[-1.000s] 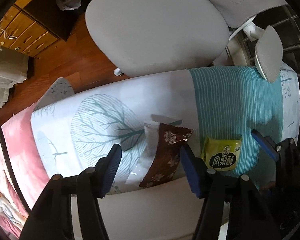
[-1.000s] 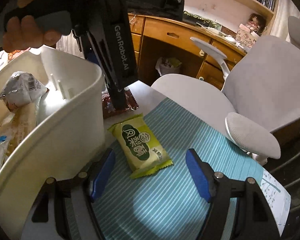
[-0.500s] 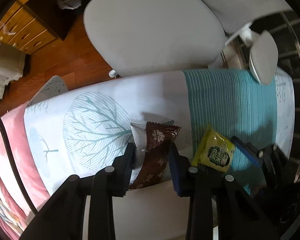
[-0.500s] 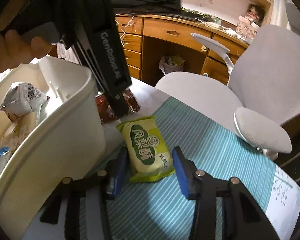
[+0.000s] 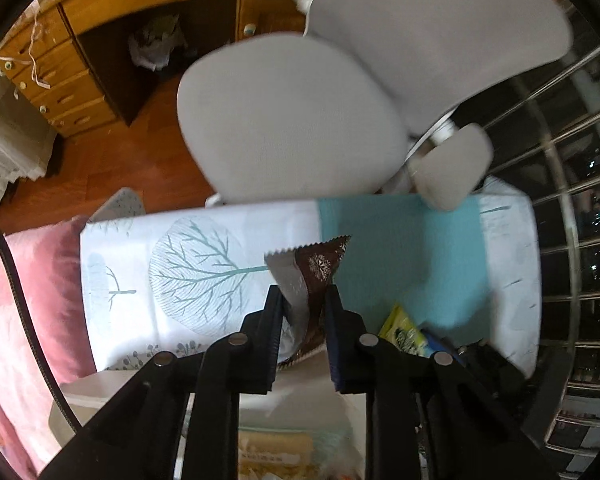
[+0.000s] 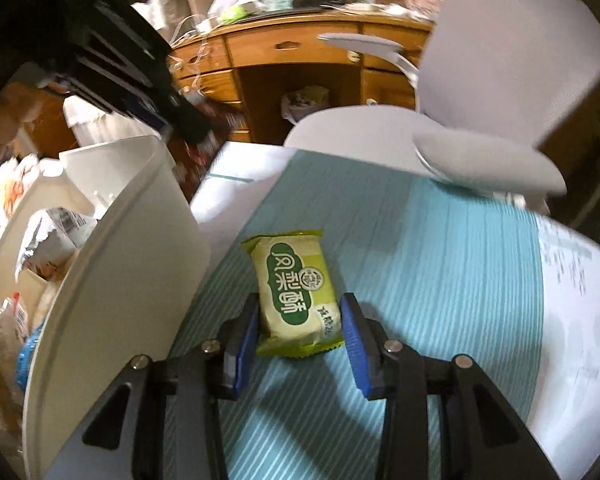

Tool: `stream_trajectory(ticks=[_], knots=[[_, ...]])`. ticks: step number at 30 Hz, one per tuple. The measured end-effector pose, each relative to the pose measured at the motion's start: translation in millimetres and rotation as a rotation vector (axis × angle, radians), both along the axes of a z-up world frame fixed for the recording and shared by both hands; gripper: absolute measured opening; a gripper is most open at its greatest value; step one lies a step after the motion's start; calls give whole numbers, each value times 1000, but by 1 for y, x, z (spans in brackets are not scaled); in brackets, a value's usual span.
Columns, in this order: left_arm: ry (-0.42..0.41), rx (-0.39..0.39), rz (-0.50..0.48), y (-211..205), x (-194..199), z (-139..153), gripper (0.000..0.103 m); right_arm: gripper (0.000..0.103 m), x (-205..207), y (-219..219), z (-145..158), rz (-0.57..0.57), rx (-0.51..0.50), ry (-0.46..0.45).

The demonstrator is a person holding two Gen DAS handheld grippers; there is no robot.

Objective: Organize snacks
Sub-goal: 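Carry brown candy into tray with left tool while right tool drops biscuit packet there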

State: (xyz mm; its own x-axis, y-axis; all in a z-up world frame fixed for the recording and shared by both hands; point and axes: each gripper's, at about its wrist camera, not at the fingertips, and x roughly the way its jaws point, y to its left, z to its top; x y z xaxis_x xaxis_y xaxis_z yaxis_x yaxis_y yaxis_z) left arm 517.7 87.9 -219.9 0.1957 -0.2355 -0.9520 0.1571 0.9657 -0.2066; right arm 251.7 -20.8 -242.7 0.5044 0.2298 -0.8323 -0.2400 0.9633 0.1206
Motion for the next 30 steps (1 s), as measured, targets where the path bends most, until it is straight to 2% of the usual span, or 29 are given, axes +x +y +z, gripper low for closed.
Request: stream_trajectory(ticks=[9, 12, 19, 30], knots=[[-169, -115, 19, 16, -53, 69, 16, 39, -58, -18, 21, -123, 89, 51], [-204, -118, 20, 18, -76, 91, 16, 39, -74, -24, 33, -158, 116, 51], [-217, -100, 27, 28, -131, 116, 16, 39, -101, -26, 64, -183, 181, 36], [-179, -68, 95, 62, -218, 116, 16, 39, -131, 14, 102, -65, 254, 20]])
